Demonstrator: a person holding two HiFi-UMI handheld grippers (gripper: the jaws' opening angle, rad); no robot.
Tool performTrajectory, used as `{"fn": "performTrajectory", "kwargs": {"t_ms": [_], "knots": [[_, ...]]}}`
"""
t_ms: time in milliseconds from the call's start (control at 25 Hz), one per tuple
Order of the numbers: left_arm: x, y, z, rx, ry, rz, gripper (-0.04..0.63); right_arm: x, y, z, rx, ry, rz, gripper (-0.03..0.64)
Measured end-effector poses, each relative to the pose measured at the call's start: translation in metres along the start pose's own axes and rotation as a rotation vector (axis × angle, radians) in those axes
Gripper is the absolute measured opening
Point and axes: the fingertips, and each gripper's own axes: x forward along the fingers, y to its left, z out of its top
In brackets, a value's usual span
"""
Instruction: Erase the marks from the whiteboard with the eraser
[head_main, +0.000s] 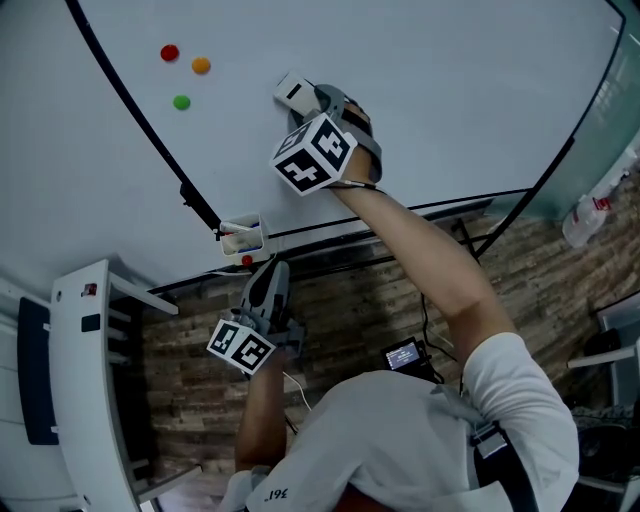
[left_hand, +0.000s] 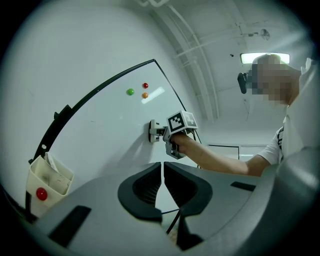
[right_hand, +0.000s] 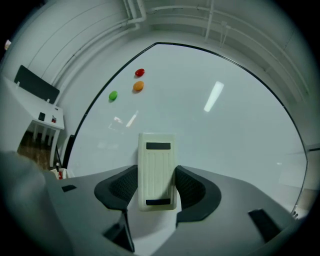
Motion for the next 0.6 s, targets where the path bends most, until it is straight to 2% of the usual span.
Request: {"fn": "performTrajectory", "kwargs": {"t_ms": [280,600], "knots": [[-0.007,0.007,-0.006,-0.021,0.007,0.019,0.016,-0.024,0.012,-0.011,0.054,-0.041,0.073,0.253],[0.008,-0.011,-0.022,-0.022,0.026,0.006,0.017,-0.063,-0.031,-0.053,0.109,-0.051,0.047,0.253]]}}
